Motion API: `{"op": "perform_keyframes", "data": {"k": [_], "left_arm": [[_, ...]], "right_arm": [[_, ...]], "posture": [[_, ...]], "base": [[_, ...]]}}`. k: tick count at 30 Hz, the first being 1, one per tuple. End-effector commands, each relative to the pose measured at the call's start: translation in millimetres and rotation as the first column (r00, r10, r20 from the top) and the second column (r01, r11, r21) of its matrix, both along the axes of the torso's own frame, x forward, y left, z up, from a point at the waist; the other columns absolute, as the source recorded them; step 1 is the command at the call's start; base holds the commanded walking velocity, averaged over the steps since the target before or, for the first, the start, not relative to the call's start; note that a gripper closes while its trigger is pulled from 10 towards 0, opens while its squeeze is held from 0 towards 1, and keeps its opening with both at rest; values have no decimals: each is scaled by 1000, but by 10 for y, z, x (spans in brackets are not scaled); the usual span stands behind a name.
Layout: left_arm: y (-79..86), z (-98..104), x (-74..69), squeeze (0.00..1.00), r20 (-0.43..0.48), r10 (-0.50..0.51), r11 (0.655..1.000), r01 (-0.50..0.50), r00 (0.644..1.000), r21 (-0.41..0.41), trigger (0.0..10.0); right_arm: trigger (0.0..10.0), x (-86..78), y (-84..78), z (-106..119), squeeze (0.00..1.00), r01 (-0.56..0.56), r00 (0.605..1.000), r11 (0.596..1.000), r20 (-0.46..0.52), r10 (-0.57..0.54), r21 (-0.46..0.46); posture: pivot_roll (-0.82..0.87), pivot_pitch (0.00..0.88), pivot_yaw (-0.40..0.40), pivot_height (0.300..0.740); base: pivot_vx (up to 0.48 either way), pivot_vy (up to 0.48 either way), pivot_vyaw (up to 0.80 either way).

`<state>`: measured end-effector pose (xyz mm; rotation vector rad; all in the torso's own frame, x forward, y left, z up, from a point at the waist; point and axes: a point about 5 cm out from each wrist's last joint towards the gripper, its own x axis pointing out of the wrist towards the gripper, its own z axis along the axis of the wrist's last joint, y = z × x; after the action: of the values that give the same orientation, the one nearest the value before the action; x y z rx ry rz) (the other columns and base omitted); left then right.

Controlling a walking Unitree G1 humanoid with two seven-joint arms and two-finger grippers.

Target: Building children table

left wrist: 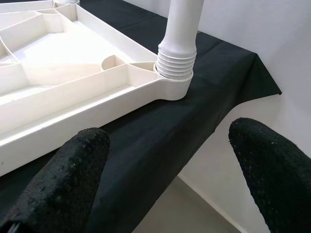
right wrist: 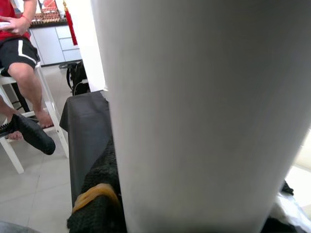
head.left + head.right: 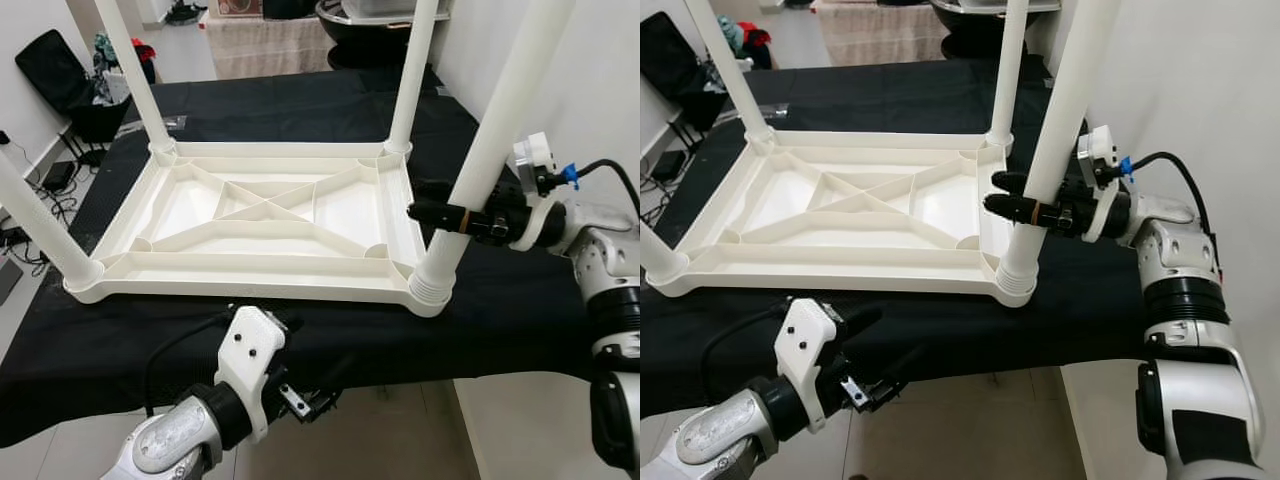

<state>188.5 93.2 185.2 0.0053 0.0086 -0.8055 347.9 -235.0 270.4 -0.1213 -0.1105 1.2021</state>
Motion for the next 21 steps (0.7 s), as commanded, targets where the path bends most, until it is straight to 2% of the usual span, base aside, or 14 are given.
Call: {"op": "perform_keyframes", "data": {"k": [1, 8, 9, 14, 18, 21], "left_arm": [[1, -34, -2, 0, -15, 2, 1000, -2, 1000, 20, 10000], [0, -26, 7, 0, -11, 3, 1000, -3, 1000, 23, 10000], [-2, -20, 11, 0, -7, 4, 1000, -3, 1000, 24, 10000], [-4, -10, 17, 0, -1, 5, 1000, -5, 1000, 24, 10000], [-5, -2, 22, 0, 3, 6, 1000, -6, 1000, 25, 10000], [-7, 10, 29, 0, 7, 7, 1000, -7, 1000, 23, 10000]], "right_arm": [[10000, -25, 82, -144, 0, -29, 1000, 999, -9, 28, -36], [10000, -63, 156, -215, 0, -72, 997, 997, -25, 71, -36], [10000, -65, 197, -287, 0, -69, 997, 995, -31, 67, -65], [10000, -80, 245, -336, 0, -76, 997, 993, -33, 73, -96], [10000, -83, 259, -337, 0, -82, 996, 991, -32, 79, -107], [10000, -58, 215, -198, 0, -81, 997, 993, -3, 81, -87]], "posture": [[148, 204, 11, 740], [151, 205, 11, 740], [149, 208, 11, 740], [149, 210, 7, 740], [149, 214, 6, 740], [150, 214, 5, 740]], "base": [[0, 0, 0], [0, 0, 0], [0, 0, 0], [0, 0, 0], [0, 0, 0], [0, 0, 0]]}}
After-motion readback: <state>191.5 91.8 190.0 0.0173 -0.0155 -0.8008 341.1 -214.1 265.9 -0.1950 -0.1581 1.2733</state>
